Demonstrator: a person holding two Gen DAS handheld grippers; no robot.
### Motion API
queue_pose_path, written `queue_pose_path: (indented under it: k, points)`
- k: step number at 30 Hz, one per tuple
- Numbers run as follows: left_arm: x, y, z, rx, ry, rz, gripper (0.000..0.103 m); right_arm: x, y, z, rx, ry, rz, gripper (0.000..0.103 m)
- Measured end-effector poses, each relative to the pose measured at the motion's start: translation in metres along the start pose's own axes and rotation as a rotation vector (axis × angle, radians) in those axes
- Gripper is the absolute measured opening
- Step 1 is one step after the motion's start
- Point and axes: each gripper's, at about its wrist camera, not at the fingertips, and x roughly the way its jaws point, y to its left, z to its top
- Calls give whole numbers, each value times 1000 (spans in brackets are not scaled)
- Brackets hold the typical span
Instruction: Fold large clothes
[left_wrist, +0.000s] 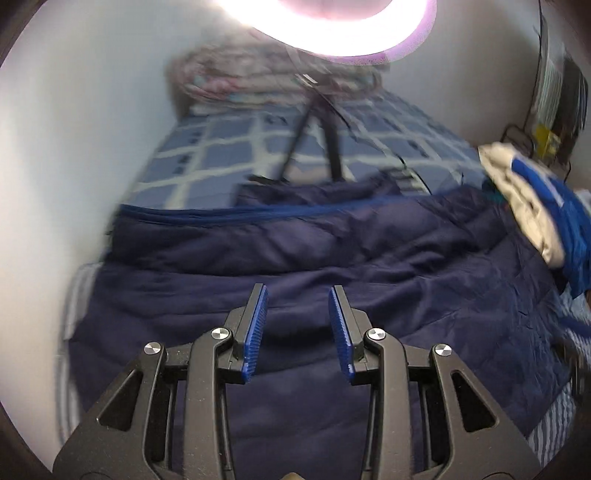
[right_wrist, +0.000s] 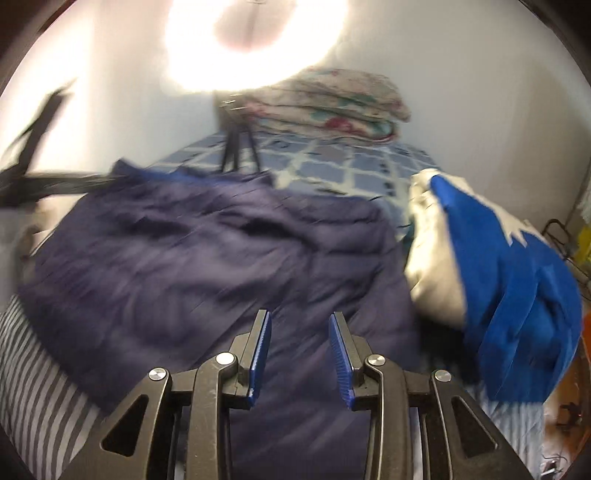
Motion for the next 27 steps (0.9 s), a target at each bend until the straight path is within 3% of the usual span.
queue_pose_path:
  k: [2, 5, 8, 11, 13, 14, 16, 17, 18, 23, 27]
  points:
    - [22, -15, -2, 2, 25, 1, 34, 4, 10, -13, -15, 26, 25, 33]
    - [64, -25, -8, -1, 78, 75, 34, 16, 19, -26, -50, 61, 24, 33]
    - [87, -26, -17, 3, 103, 102, 35, 28, 22, -39, -41, 95, 38, 33]
    - [79, -18, -15, -32, 106, 77, 34, 19, 17, -44, -12, 85, 47, 33]
    - [49, -7, -19, -79, 64, 16, 35, 6, 7, -46, 38, 65, 69, 33]
    - [35, -2, -22, -85, 42, -5, 35, -4, 0, -49, 73, 51, 71, 35]
    - [2, 1, -36, -71, 7, -39, 35, -21, -16, -57, 153, 32, 49, 62]
    - [-16, 2, -46, -63, -4, -60, 34, -27, -24, -62, 194, 21, 42, 81]
    - [-30, 1, -59, -57, -9, -81, 35, -33, -33, -70, 247, 17, 27, 87]
    - [-52, -21, -104, -14, -12, -112, 35, -37, -72, -106, 506, 61, 19, 87]
    - [-28, -37, -123, -12, 32, -99, 34, -22, -92, -120, 675, 88, 92, 87]
